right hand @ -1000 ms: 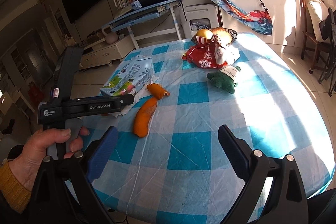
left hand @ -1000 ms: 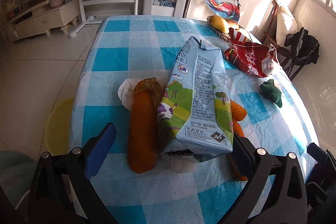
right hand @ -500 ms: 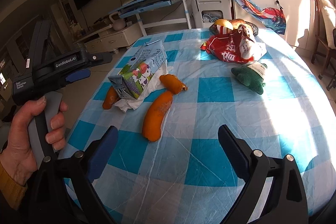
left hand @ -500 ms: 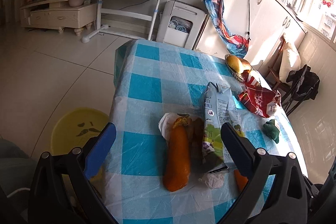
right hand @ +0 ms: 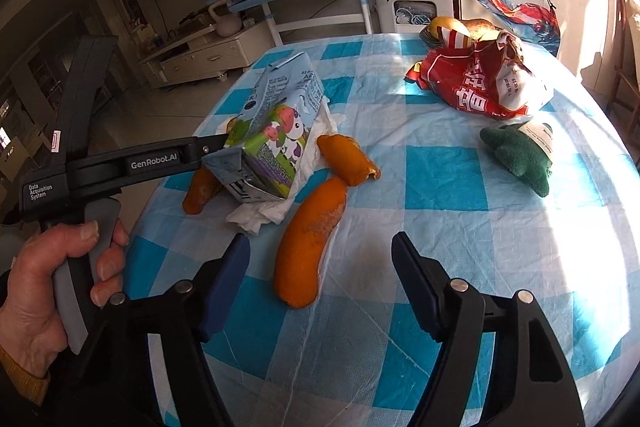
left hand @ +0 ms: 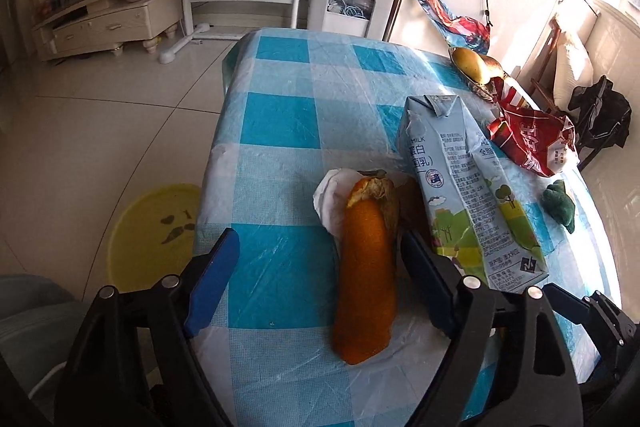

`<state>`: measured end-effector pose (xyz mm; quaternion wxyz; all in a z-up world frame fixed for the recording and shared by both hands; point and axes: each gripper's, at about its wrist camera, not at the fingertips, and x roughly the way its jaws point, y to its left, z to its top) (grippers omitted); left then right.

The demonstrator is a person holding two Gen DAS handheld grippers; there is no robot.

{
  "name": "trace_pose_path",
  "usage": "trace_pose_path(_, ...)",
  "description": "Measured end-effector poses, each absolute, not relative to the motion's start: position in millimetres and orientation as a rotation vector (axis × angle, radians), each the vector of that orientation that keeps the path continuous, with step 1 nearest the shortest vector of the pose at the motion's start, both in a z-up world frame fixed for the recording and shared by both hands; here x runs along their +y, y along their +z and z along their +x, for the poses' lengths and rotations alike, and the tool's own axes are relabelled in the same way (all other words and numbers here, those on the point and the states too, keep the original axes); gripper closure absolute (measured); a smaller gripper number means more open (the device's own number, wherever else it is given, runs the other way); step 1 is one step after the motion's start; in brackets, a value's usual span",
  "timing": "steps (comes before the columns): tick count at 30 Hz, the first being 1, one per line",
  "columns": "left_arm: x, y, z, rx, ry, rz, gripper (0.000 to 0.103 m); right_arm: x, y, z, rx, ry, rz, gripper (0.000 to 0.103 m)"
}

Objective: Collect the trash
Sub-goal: 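Grasp the dried orange peel with the left tool, then lift the orange peel with the left tool while the right tool grasps the blue milk carton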

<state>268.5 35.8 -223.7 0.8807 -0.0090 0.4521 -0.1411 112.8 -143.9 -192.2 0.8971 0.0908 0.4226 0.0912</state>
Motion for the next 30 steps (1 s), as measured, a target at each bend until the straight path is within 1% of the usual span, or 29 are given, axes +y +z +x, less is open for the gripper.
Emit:
trace_pose_path(2, 31.0, -223.9, 265.2, 0.941, -0.323, -0.005, 0.031, -141.9, -192.8, 116.5, 0.887, 0.184, 0.181, 0.043)
trace_pose_path(3, 28.9, -223.5, 264.2, 0.941, -0.342, -0.004, 0.037, -141.5, -193.1, 119.4, 0.896, 0.175, 0.168, 0.050)
trace_pose_path(4, 26.3, -223.2, 263.3, 0.944, -0.362, -0.005, 0.043, -141.7, -193.1, 120.3, 0.897, 0.166, 0.156, 0.052)
trace_pose_path(5, 24.7, -223.0, 262.5, 0.948, -0.381, -0.005, 0.047, -142.9, -192.8, 121.4, 0.901, 0.166, 0.154, 0.055)
trace_pose_path(6, 22.5, -223.3, 261.0, 0.956, -0.407, -0.010, 0.060, -144.1, -192.5, 122.4, 0.906, 0.158, 0.151, 0.062)
trace_pose_path(7, 21.0, -223.5, 260.0, 0.967, -0.427, -0.014, 0.071, -145.9, -192.2, 122.8, 0.911, 0.147, 0.142, 0.066)
trace_pose_path(8, 19.1, -223.9, 257.6, 0.975, -0.436, -0.011, 0.075, -148.9, -192.1, 121.4, 0.914, 0.141, 0.140, 0.070)
trace_pose_path(10, 18.4, -223.4, 252.7, 0.988, -0.473, -0.020, 0.080, -157.0, -191.9, 116.3, 0.918, 0.125, 0.143, 0.071)
trace_pose_path(13, 17.8, -217.8, 243.2, 0.992, -0.523, -0.026, 0.084, -169.7, -190.9, 109.5, 0.924, 0.095, 0.151, 0.071)
trace_pose_path(19, 17.5, -206.1, 227.5, 0.990, -0.572, 0.025, 0.084, -174.4, -184.2, 98.7, 0.919, 0.072, 0.153, 0.071)
trace_pose_path(20, 18.4, -207.3, 226.7, 0.990, -0.554, 0.034, 0.084, -172.4, -182.9, 97.2, 0.913, 0.072, 0.145, 0.068)
trace_pose_path(21, 20.8, -209.4, 226.9, 0.994, -0.538, 0.038, 0.083, -170.6, -181.0, 95.2, 0.902, 0.076, 0.140, 0.057)
trace_pose_path(23, 27.0, -213.6, 229.1, 1.011, -0.525, 0.013, 0.079, -163.9, -176.8, 93.5, 0.878, 0.081, 0.119, 0.043)
trace_pose_path(25, 32.5, -217.1, 231.7, 1.025, -0.521, -0.020, 0.071, -156.1, -172.3, 94.6, 0.856, 0.096, 0.098, 0.040)
trace_pose_path(26, 34.1, -218.9, 232.0, 1.029, -0.518, -0.029, 0.070, -151.8, -170.0, 95.6, 0.842, 0.107, 0.088, 0.038)
trace_pose_path(27, 34.3, -221.1, 231.7, 1.033, -0.523, -0.035, 0.070, -146.5, -167.7, 97.1, 0.832, 0.112, 0.073, 0.035)
trace_pose_path(29, 33.9, -221.6, 229.2, 1.030, -0.538, -0.037, 0.070, -135.0, -163.9, 103.0, 0.819, 0.124, 0.036, 0.034)
trace_pose_path(30, 34.3, -220.5, 227.0, 1.028, -0.552, -0.043, 0.073, -129.5, -162.6, 106.8, 0.813, 0.130, 0.022, 0.034)
